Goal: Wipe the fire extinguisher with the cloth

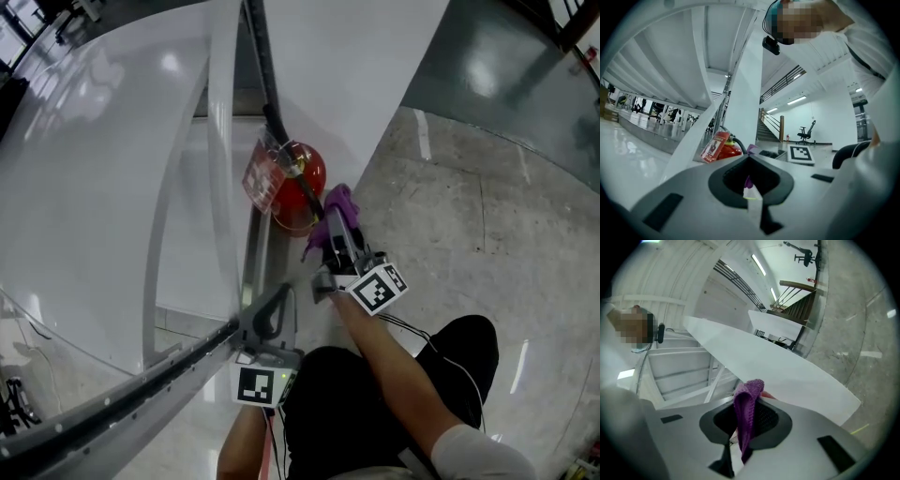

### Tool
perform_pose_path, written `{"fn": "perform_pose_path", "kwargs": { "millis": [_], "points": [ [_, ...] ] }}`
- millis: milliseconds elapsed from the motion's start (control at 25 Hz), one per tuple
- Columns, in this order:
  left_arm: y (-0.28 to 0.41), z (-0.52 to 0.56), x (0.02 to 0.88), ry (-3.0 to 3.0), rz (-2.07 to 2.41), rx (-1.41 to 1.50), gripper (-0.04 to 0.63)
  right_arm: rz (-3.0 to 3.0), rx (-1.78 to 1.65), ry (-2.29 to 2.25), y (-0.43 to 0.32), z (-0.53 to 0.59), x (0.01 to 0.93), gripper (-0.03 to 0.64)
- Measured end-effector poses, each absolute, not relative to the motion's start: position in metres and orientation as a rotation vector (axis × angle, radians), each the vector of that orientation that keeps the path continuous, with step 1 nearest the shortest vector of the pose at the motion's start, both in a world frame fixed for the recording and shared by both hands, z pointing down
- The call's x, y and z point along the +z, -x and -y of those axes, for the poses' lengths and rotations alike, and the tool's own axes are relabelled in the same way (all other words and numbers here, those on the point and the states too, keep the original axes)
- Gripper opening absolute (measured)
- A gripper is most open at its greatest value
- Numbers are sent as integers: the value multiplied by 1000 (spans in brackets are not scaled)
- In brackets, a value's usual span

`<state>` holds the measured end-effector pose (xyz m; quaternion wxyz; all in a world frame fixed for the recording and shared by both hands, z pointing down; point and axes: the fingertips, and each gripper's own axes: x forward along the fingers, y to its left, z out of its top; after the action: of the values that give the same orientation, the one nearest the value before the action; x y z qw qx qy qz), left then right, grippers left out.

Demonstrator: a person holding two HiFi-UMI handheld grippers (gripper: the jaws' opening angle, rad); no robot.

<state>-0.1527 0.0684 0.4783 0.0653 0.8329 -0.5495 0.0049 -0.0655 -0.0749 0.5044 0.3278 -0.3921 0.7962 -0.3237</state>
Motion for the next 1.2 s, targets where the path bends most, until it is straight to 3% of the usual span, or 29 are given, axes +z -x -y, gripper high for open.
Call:
{"fn": "perform_pose_path", "kwargs": {
  "millis": [320,1200],
  "points": [
    [152,-70,479,-2495,1643,33,5,-2314,-607,1099,96,76,441,55],
    [153,-72,473,-2463,1663,-14,5,-2853,-328,1291,150,78,436,55]
  ]
}}
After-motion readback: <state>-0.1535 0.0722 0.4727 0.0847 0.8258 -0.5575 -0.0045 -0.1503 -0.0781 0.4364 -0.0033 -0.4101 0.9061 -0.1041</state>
